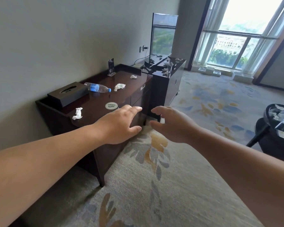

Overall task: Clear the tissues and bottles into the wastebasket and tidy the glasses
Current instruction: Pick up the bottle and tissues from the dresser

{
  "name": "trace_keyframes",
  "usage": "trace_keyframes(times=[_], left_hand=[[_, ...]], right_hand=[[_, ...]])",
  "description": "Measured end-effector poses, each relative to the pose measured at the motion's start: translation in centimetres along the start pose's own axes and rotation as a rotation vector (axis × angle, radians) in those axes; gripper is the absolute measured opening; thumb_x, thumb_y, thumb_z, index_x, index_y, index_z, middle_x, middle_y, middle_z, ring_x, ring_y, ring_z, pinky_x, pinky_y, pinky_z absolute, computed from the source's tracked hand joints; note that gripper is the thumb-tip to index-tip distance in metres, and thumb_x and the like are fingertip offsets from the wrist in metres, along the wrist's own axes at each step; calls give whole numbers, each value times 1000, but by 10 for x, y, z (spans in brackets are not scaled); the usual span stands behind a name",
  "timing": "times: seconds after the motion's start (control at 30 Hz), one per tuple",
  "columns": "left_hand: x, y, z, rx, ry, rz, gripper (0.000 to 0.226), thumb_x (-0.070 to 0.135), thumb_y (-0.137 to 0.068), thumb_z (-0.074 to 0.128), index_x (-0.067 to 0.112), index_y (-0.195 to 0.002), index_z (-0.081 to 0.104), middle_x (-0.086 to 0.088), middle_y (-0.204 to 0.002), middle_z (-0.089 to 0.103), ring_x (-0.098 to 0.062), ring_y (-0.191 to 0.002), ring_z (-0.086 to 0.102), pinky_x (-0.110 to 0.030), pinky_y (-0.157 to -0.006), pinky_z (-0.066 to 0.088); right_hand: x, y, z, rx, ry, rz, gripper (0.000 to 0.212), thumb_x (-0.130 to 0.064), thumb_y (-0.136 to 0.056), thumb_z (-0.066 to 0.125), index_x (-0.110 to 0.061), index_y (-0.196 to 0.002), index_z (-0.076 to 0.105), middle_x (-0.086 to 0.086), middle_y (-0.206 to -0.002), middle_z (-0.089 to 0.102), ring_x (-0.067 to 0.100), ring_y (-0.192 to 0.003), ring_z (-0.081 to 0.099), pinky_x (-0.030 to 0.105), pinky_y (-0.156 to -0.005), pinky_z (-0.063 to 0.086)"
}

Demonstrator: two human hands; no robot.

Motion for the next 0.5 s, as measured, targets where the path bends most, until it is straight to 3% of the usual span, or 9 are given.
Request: trace_keyframes(times=[0.2, 0.3, 0.5], left_hand=[[-59, -69, -9, -14, 26, 8, 65, 46, -93, 49, 30, -149, 20, 5, -150, 31, -13, -139, 30, -34, -110, 31], [-84, -97, -11, -15, 28, 1, 65, 46, -93, 48, 30, -150, 21, 7, -148, 32, -13, -135, 34, -33, -107, 33], [-129, -142, -11, -10, 32, -53, 63, 46, -94, 47, 29, -150, 22, 5, -148, 33, -14, -135, 35, -34, -107, 33]], right_hand=[[-4, -87, 9, -26, 14, 5, 49, -42, -95, 53, -24, -140, 46, -4, -132, 55, 14, -111, 56, 19, -75, 40], [-3, -127, 14, -24, 19, -7, 44, -41, -94, 53, -24, -134, 51, -2, -127, 58, 16, -108, 57, 27, -81, 47], [5, -204, 35, -92, 69, -60, 53, -45, -93, 52, -26, -142, 45, -4, -137, 52, 15, -117, 54, 25, -87, 44]])
Point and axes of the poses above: each hand's wrist, its own y-axis away from the middle knuckle, its own z-axis out of the palm, x = y × z, the point moved 5 cm from there along -y, towards the middle knuckle
